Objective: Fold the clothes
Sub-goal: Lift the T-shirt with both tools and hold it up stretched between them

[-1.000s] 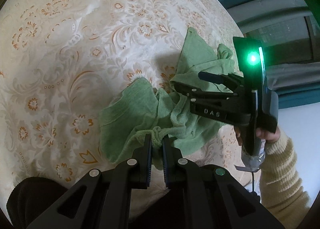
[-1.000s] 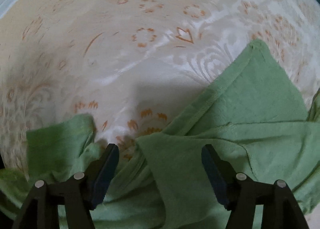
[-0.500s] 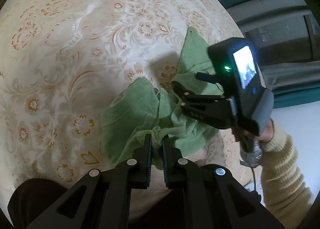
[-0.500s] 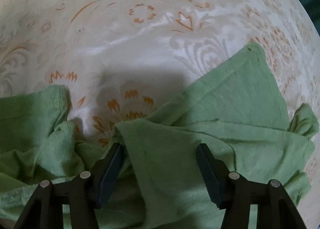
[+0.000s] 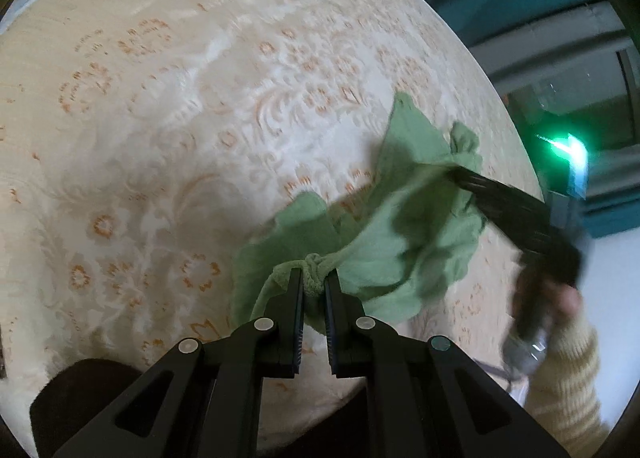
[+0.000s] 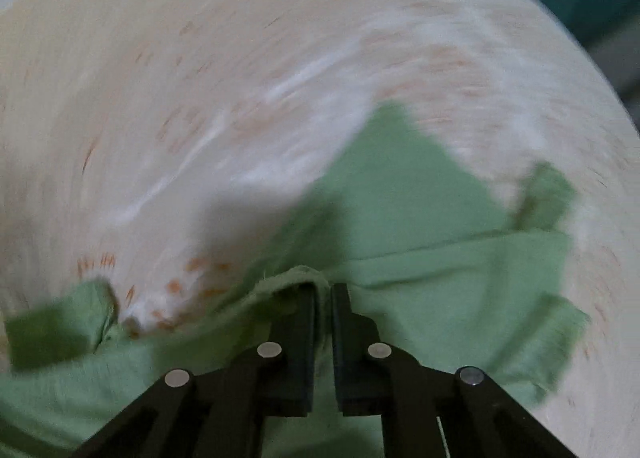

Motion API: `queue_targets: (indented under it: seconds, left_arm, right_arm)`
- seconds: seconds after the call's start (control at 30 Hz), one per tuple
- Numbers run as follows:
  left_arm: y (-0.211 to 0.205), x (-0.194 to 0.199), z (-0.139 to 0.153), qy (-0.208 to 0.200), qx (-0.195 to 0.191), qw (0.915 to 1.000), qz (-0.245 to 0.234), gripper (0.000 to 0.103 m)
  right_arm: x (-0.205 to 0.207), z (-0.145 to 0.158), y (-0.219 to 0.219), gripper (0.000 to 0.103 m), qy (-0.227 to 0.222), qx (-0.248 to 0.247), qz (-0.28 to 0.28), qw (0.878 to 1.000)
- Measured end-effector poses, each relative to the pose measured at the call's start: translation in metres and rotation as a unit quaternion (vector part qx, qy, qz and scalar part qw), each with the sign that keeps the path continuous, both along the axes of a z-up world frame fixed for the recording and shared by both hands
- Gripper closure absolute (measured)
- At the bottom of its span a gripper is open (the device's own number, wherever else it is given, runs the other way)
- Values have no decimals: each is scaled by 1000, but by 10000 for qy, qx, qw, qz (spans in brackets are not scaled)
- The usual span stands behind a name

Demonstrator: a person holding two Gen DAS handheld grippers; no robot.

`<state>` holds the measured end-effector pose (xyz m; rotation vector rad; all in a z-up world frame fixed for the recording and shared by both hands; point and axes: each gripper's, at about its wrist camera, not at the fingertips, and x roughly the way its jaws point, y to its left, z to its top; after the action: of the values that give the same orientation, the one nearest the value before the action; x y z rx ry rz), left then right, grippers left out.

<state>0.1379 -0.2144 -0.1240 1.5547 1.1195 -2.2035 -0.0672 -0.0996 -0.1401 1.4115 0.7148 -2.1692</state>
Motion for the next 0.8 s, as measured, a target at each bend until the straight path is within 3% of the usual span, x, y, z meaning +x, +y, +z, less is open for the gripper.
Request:
queue_targets:
  seconds: [0.1, 0.2, 0.4, 0.57, 0.8]
  left_arm:
    - [-3, -3, 15, 142, -87, 9998, 53, 94]
    - [1, -9, 50, 477, -198, 9987, 7, 94]
    - [21, -18, 136, 1085, -787, 9906, -264, 94]
    - [41, -13, 225, 1815, -1139, 9762, -325, 94]
    - [79, 9, 341, 2710, -1610, 9483, -379, 94]
  right_arm:
    - [-18, 39, 30, 97, 235, -505, -504, 9972]
    - [-18, 83, 56, 97, 561, -737, -803, 9925]
    - [30, 179, 114, 97, 1273, -1581, -1235, 9714]
    - [65, 244, 154, 97, 1866, -2255, -1435, 9454]
    - [126, 330, 199, 97, 2713, -3026, -1549, 9005]
